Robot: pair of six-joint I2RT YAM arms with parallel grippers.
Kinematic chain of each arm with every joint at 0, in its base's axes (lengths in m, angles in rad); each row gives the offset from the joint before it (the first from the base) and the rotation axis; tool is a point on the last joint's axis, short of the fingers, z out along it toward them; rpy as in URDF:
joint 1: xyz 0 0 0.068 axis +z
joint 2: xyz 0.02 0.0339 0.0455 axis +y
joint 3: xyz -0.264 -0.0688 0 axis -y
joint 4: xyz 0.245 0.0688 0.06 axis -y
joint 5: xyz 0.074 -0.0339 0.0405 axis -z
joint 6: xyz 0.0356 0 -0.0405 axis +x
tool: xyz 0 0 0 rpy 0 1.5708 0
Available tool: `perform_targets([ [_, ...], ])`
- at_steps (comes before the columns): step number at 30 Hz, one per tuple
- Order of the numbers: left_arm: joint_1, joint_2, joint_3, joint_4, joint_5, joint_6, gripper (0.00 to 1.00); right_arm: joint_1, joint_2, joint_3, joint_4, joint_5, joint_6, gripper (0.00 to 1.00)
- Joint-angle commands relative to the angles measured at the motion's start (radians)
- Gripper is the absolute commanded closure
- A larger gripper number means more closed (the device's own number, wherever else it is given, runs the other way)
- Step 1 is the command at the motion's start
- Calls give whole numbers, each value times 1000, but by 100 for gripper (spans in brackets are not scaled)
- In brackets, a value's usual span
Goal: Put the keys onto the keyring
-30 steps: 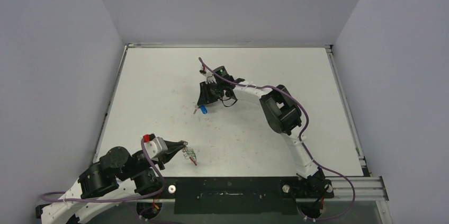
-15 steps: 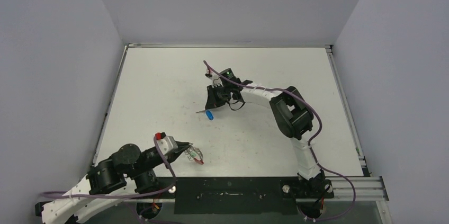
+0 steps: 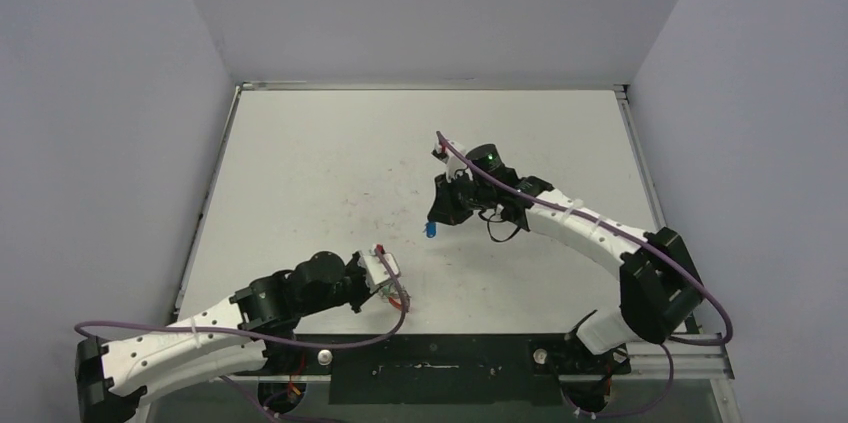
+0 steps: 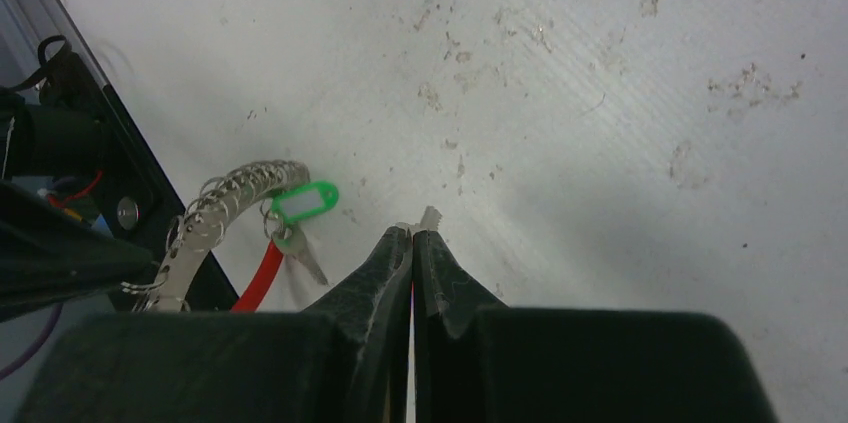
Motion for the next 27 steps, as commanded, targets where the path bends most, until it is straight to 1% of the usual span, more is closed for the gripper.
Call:
perform_targets([
  [1,-4,106,22,191,58,43,100,8,-145,-90,-42,21,-8,100],
  [4,-6,188,-7,316,104,47,100,9,-223,-130,-101,29,-20,100],
  [6,-7,230,-28,427,126,44,100,13,-269,-162,-118,14,-26,100],
  [13,-11,324,-111,663,164,8,100,37,-393,-304,-69,-27,-1,100],
  [18,-14,334,-146,747,175,-15,100,70,-411,-356,-26,-52,5,100],
  [27,-15,316,-162,747,184,-38,100,191,-409,-347,3,-35,-19,100],
])
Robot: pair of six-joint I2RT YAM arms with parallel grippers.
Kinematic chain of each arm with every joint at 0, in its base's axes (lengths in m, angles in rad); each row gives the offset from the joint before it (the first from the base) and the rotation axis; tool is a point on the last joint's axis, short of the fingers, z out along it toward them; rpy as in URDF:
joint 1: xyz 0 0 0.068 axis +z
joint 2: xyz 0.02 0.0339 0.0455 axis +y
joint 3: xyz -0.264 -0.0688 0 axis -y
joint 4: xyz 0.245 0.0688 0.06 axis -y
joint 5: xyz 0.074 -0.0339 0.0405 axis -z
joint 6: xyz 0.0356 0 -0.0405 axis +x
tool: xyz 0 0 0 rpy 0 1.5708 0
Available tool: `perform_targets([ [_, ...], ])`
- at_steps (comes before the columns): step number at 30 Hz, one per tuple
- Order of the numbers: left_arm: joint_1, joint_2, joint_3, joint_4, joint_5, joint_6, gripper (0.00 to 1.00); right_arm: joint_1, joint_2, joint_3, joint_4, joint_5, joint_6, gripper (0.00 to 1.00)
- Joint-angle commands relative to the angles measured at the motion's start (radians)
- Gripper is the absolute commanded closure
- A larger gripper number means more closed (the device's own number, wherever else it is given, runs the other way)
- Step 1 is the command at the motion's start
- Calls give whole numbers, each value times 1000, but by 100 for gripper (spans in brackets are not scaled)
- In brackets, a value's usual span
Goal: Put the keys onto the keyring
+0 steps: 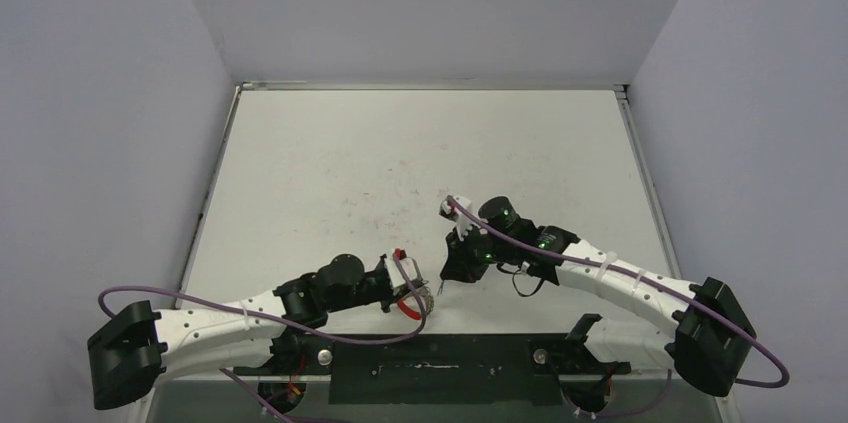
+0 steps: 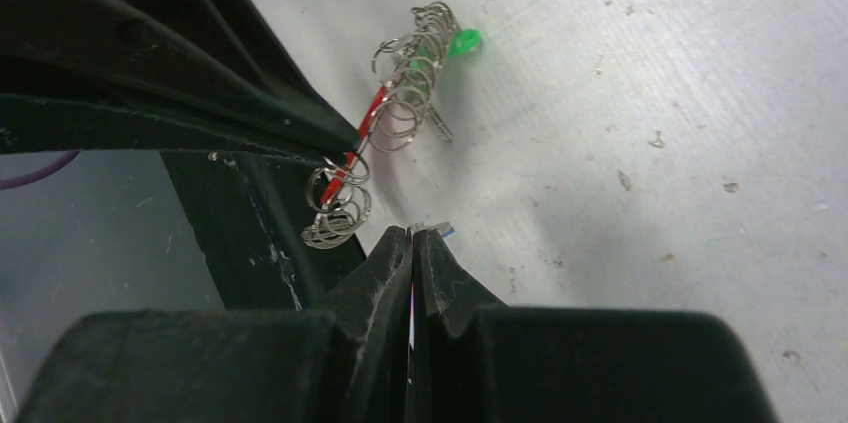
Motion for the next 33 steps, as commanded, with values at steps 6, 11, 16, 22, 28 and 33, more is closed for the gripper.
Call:
perform_targets([
  [6,-8,-20,0,76,24,-33,100,93,-20,38,58,-1,-40,100],
  [11,-7,-18,1,76,25,-34,100,113,-19,54,52,0,-47,100],
  [16,-8,-16,5,69,30,-31,100,132,-2,77,52,23,-50,100],
  [22,-9,-18,5,67,31,-33,100,160,20,93,62,44,-49,100],
  [28,-9,-20,10,65,34,-34,100,182,44,106,67,73,-56,100],
  [33,-10,-23,10,60,38,-40,100,195,58,115,68,107,-57,100],
])
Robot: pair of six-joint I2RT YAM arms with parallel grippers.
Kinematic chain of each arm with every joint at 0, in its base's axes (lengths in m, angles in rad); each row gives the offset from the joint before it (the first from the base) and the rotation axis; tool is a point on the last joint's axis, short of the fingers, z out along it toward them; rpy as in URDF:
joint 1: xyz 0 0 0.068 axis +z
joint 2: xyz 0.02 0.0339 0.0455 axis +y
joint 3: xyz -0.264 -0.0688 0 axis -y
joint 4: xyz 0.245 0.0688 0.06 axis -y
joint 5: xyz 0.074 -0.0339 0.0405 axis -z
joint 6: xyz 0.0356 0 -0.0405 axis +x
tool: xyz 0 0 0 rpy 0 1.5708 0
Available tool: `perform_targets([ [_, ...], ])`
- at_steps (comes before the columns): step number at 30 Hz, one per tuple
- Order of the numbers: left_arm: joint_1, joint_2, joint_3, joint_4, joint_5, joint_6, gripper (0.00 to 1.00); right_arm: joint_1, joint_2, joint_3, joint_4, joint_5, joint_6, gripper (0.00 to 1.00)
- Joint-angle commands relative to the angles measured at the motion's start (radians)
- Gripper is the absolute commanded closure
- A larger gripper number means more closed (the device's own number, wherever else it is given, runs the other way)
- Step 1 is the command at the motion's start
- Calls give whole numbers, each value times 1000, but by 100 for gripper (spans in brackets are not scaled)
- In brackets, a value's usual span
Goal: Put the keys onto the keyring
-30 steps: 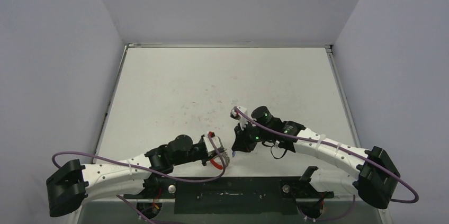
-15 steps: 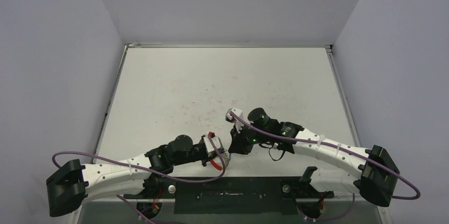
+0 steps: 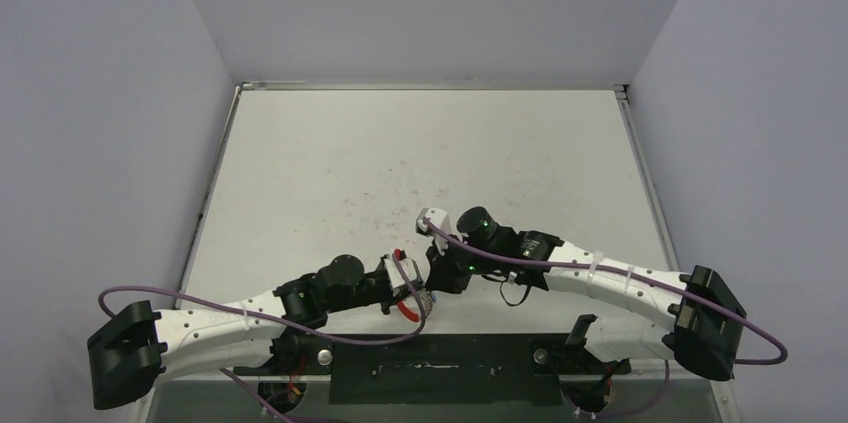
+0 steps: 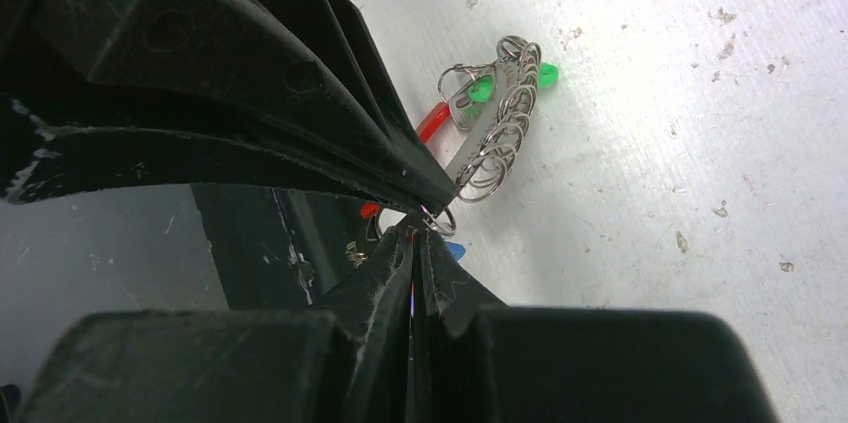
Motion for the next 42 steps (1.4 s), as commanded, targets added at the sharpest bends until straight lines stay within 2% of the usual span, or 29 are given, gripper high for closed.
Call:
perform_targets([
  [1,-6,-20,15,53,22,-19,100,15,9,51,53,51,-7,100],
  [13,-8,-27,9,49,22,-25,100,23,29,60,72,95,13,100],
  [26,-10,-41,6,44,21,-24,100,25,41,76,4,218,33,100],
  [42,-12,-65,-4,38,13,-24,100,18,35,45,21,236,78,100],
])
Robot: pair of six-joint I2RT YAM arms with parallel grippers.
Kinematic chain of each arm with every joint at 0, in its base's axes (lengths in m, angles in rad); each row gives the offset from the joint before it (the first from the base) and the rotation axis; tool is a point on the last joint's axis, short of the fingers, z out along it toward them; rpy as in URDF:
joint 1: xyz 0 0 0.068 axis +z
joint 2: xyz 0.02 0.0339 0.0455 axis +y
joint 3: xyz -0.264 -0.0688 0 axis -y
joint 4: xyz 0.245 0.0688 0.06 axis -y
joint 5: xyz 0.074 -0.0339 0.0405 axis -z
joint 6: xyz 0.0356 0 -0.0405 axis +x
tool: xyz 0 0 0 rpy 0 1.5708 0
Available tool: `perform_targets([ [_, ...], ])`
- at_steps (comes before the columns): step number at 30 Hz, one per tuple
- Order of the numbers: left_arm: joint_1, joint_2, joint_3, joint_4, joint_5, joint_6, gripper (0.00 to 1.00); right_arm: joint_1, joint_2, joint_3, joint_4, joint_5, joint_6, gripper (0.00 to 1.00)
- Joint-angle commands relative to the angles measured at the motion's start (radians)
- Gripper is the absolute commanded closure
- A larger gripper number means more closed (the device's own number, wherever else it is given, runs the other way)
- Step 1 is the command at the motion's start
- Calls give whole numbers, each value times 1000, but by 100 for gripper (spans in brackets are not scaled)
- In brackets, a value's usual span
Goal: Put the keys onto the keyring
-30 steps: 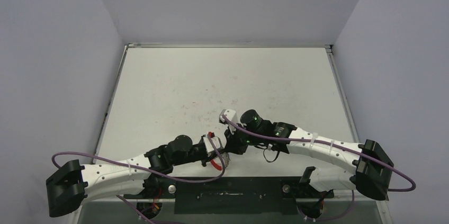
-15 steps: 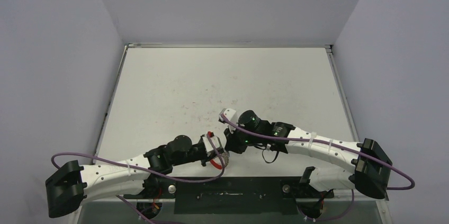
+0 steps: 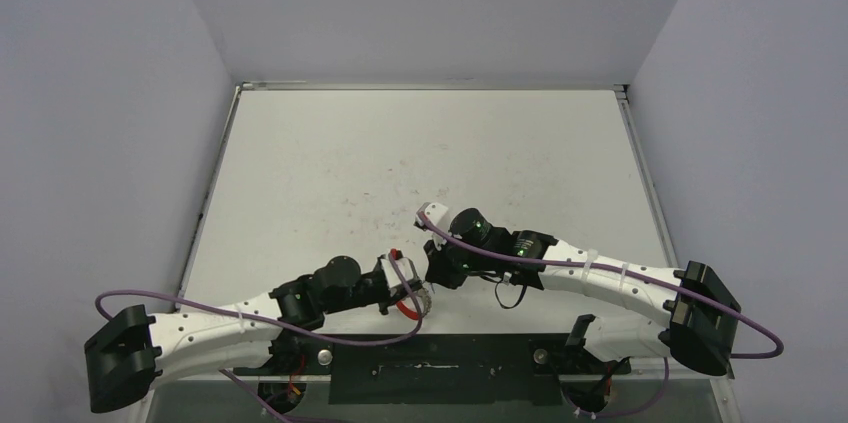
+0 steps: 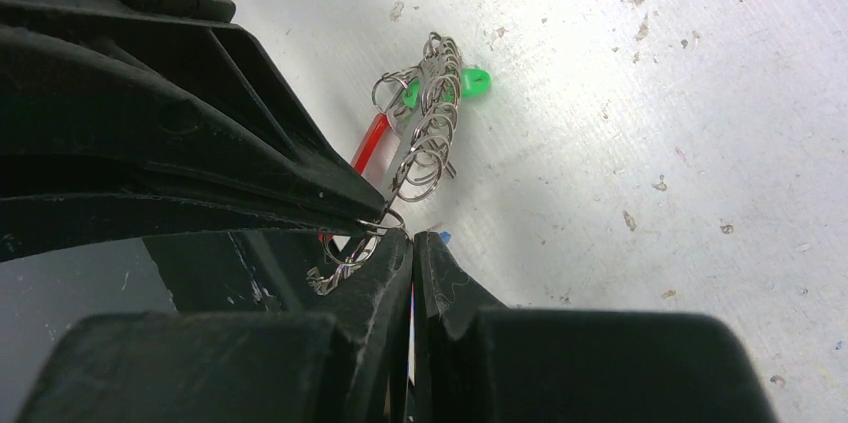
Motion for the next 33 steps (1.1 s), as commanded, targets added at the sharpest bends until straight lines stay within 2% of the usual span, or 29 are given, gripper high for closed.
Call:
perform_targets([
  [1,-12,-31,2,57,21,-10,100,-8,-5,8,46,49,24,100],
  [5,-12,-41,-8,61,15,-10,100,-12,-11,-5,56,49,35,96],
  [7,-12,-45,-11,64,13,-10,100,-12,-14,-7,60,49,38,90],
  [9,-12,-49,-13,60,11,-10,100,-13,-26,-11,61,54,38,79],
  [13,-12,-57,-14,51,9,-10,100,-21,-84,-35,84,58,26,46],
  [14,-12,-61,-16,47,8,-10,100,-24,-103,-44,100,55,19,41],
  [16,-12,-70,-19,43,7,-10,100,-31,-152,-63,126,39,-8,37],
  [19,-12,-91,-24,36,10,-7,100,-33,-217,-101,180,3,-59,33],
  [26,-12,-176,-44,-2,44,8,100,-32,-339,-216,331,-72,-178,33],
  [33,-14,-265,-74,-11,88,20,100,-32,-389,-339,506,-330,-426,40],
])
